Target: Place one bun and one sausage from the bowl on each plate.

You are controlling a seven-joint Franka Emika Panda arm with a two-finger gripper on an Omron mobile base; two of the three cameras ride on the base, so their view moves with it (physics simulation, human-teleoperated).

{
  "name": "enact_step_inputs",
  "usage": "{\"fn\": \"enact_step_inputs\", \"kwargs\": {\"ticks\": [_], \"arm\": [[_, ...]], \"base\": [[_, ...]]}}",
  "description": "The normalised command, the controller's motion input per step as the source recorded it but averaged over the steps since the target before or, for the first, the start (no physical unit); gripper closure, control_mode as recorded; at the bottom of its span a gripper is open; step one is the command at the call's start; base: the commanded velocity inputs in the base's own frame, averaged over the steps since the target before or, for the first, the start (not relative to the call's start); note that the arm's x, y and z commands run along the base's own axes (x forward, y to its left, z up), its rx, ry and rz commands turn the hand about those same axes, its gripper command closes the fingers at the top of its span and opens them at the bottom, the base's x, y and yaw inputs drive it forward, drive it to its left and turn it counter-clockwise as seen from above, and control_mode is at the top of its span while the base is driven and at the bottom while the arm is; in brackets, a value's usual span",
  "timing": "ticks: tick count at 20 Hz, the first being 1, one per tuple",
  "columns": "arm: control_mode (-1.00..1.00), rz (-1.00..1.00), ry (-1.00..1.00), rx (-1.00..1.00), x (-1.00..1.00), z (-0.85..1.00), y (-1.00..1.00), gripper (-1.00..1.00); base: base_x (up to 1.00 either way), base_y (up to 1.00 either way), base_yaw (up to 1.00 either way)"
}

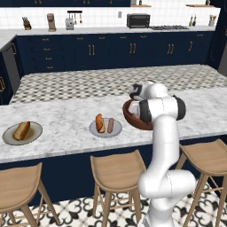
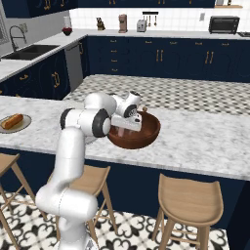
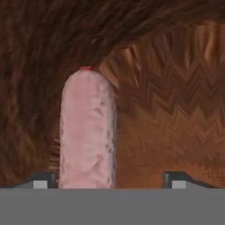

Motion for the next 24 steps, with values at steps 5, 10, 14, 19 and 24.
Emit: {"fn": "enact_step_inputs", "kwargs": {"ticks": [5,10,14,19,24], "arm": [[-1.00,-0.14,-0.08,-0.22,-0.30,-0.47,0.12,1.00],[-1.00,-0.16,-0.22,-0.22,-0.44,0.09,-0.01,1.00],[-1.00,-0.11,-0.18,-0.06,-0.40,1.00,-0.26,1.00],[-1.00,-0.01,-0.07,0.00,-0.60,1.00,-0.25,1.00],[-1.00,0.00,0.00,0.00,-0.89,1.00,-0.03,1.00]], "base": [[0.00,0.00,0.00],[0.00,0.00,0.00],[0.00,0.00,0.00],[0.00,0.00,0.00],[0.00,0.00,0.00]]}}
